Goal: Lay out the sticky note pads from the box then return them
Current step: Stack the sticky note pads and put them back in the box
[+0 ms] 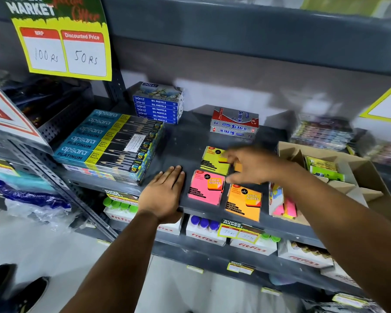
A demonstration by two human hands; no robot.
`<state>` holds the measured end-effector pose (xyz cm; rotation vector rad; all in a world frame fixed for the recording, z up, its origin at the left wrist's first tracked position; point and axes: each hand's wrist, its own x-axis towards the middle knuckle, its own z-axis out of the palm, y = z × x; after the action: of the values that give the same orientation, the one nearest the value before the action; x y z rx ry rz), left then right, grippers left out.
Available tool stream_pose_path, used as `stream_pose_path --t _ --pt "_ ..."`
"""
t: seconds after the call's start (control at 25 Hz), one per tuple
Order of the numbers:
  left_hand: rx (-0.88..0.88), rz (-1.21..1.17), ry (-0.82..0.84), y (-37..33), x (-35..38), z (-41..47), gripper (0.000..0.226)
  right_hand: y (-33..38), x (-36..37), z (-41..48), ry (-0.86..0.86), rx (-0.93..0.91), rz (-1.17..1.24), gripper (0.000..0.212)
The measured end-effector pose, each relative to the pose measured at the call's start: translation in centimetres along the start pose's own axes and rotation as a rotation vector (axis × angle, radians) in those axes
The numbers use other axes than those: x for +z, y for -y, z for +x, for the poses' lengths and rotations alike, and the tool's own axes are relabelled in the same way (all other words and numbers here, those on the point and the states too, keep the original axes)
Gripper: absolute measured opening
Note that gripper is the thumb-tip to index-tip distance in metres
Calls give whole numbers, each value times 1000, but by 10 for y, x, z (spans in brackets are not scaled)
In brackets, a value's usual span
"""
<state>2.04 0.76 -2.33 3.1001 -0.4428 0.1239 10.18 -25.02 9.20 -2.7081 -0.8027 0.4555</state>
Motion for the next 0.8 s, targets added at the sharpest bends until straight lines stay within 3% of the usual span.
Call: stream_pose_path --t 0.12,0.2,0.36,0.52,0.68,0.8 --pt "5 41 -11 0 5 1 82 0 24 -40 139 14 -380 87" --pt "-3 41 12 0 4 0 95 2 37 -51 115 31 -513 90" --pt "-6 48 28 0 4 1 101 6 41 -53 50 63 -451 92" --pt "-8 -3 -32 1 4 2 71 3 10 -43 -13 90 -365 97" --pt "19 -40 -23 0 -2 -1 98 -10 -28 -7 -32 217 -371 104" --pt "27 -62 -35 -1 -3 -2 96 -18 -25 14 80 269 -403 99"
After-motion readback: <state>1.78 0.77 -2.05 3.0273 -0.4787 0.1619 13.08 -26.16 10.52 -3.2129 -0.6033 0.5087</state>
